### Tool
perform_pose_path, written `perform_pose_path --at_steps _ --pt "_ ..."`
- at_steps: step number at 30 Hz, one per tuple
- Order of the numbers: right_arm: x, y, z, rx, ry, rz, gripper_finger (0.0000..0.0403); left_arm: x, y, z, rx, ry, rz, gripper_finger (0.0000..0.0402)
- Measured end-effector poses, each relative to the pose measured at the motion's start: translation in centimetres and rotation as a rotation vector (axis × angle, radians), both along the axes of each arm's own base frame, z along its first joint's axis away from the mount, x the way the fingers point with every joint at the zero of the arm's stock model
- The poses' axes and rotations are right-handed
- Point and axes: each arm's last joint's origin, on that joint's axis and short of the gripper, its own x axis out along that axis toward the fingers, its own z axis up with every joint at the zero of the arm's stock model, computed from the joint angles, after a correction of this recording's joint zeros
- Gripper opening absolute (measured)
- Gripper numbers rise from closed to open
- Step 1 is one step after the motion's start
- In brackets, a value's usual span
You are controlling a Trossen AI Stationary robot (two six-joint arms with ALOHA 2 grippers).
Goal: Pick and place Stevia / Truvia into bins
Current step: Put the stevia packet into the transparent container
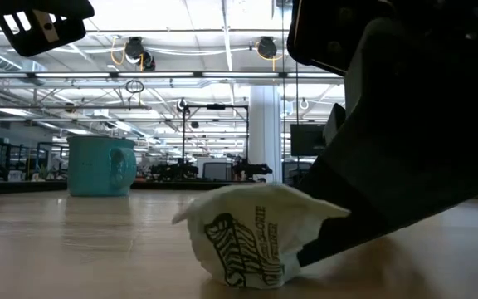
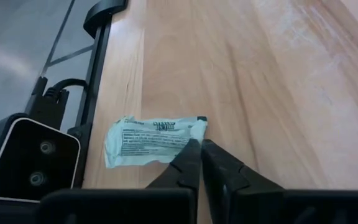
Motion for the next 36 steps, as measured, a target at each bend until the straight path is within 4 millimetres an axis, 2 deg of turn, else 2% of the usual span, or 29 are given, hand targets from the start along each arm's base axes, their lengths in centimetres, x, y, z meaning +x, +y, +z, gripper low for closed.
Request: perform_pose_path --at_steps 5,8,10,15,20,24,28,33,36 --pt "-0.1 0.0 0.9 0.037 0.002 -0.007 0.0002 0.0 0.0 0.0 0.001 0.000 -0.001 0.0097" --pt "-0.6 -0.4 2.7 0.018 0.030 0.019 0.0002 0.0 0.0 0.0 0.002 -0.001 0.000 0.0097" --pt "-1.3 -0.8 4.7 0.005 0.057 0.018 0.0001 0.0 0.0 0.0 0.006 -0.004 0.005 0.0097" --pt "-4.6 -3.1 10.7 -0.039 0.200 0.000 0.0001 0.1 0.2 0.0 0.037 -0.024 0.030 0.0097" --pt "-9.5 -6.3 14.4 -0.119 0.434 -0.135 0.0000 0.8 1.1 0.1 0.069 -0.037 0.055 0.0097" --pt "-13.0 -8.1 15.5 -0.168 0.631 -0.317 0.0000 1.4 1.9 0.1 0.081 -0.038 0.077 0.0097" --pt "-15.6 -8.7 15.8 -0.170 0.830 -0.469 0.0000 1.9 2.8 0.1 0.086 -0.038 0.103 0.0097" --pt "-16.5 -7.9 15.8 -0.076 0.983 -0.470 0.0000 2.3 3.3 0.1 0.080 -0.033 0.115 0.0097" --pt "-16.8 -7.6 15.7 -0.056 1.006 -0.454 0.0000 2.4 3.5 0.0 0.093 -0.032 0.104 0.0097"
